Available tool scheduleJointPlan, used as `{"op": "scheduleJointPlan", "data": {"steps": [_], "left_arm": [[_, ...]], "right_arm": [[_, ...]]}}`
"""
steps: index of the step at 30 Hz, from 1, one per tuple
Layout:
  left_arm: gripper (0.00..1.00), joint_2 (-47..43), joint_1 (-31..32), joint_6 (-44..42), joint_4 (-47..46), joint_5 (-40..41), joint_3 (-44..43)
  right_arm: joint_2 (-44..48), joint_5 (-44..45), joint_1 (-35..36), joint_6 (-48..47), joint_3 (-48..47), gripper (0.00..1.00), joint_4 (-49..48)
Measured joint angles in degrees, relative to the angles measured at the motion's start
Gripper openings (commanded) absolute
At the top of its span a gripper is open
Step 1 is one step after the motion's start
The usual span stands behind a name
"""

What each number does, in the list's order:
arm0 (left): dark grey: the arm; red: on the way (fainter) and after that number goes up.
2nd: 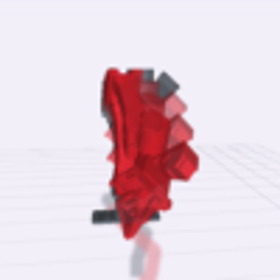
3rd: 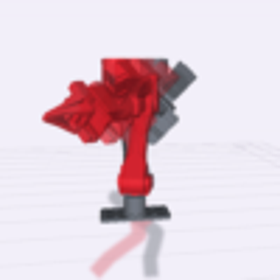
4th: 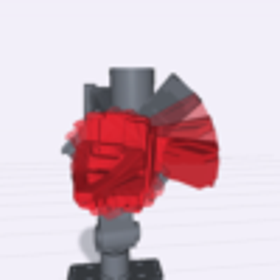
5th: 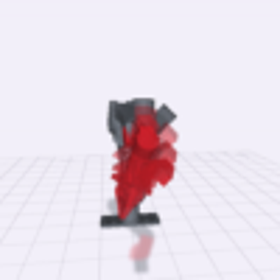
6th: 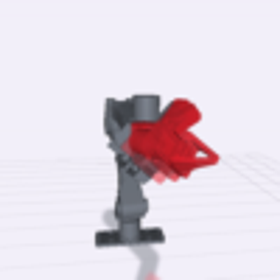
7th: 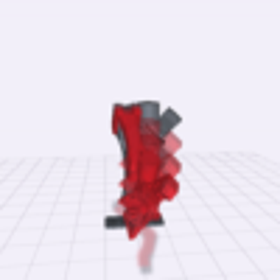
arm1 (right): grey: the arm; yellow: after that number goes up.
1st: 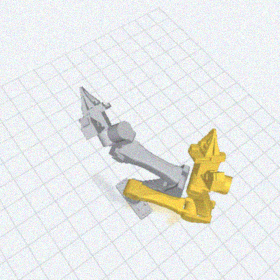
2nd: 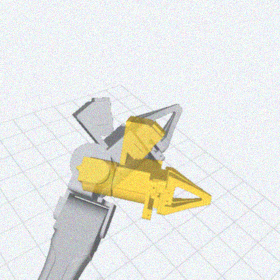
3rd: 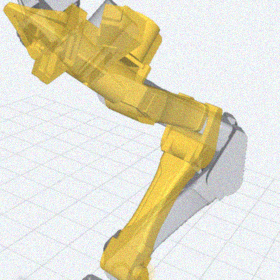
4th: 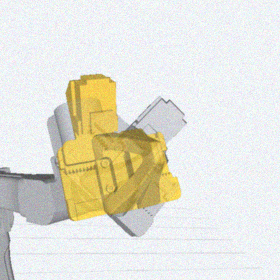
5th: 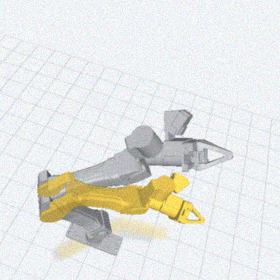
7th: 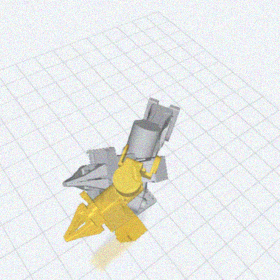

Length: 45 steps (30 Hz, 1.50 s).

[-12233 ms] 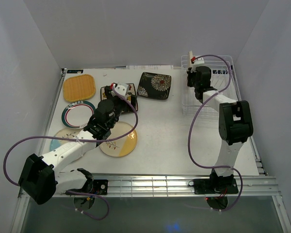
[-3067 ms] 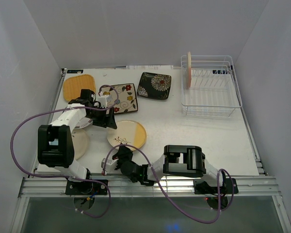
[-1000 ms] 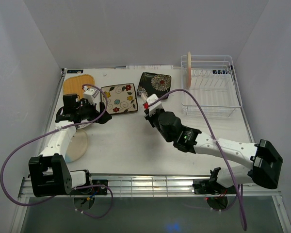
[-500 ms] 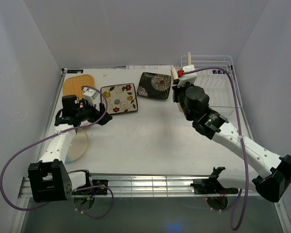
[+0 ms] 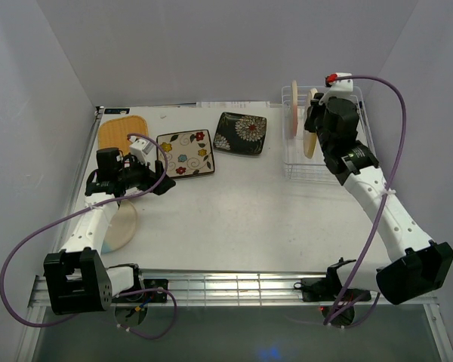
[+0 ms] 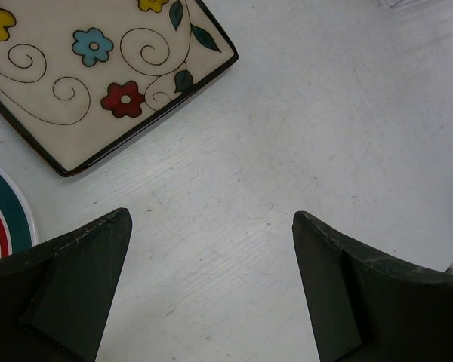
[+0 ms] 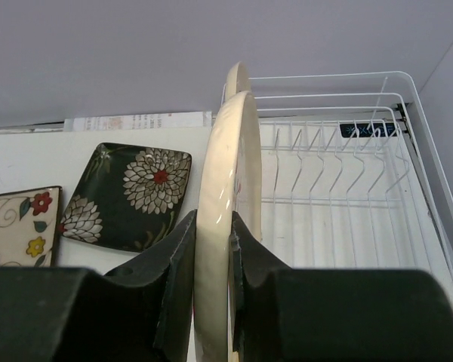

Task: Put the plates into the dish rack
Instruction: Insert the plate into the dish rack.

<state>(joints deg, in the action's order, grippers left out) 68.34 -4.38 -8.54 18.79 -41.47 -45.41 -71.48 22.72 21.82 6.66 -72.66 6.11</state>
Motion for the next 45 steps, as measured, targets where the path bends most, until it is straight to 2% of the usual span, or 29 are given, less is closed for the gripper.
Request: {"op": "scheduleJointPlan", "data": {"steps": [13,20,36,45], "left_arm": [[0.98,-0.9,0.0,0.0,0.0,-1.4,0.5],[0.98,-1.3,0.0,0.0,0.0,-2.5,0.8],[0.98,-2.4,0.0,0.0,0.0,-3.6,0.9],[0.98,-4.6,0.0,0.0,0.0,-4.2,1.1]], "right_arm": [[-10.0,-7.1,-7.0,2.6,-7.1,0.08,0.4],[-15.9,-7.9,-9.5,2.1,-12.3,0.08,-0.7],[-30.8,-8.1,-10.1,1.9,-25.1,0.08,-2.0],[-36.2,-7.9,-10.3,1.2,-27.7,0.08,-3.1]]}}
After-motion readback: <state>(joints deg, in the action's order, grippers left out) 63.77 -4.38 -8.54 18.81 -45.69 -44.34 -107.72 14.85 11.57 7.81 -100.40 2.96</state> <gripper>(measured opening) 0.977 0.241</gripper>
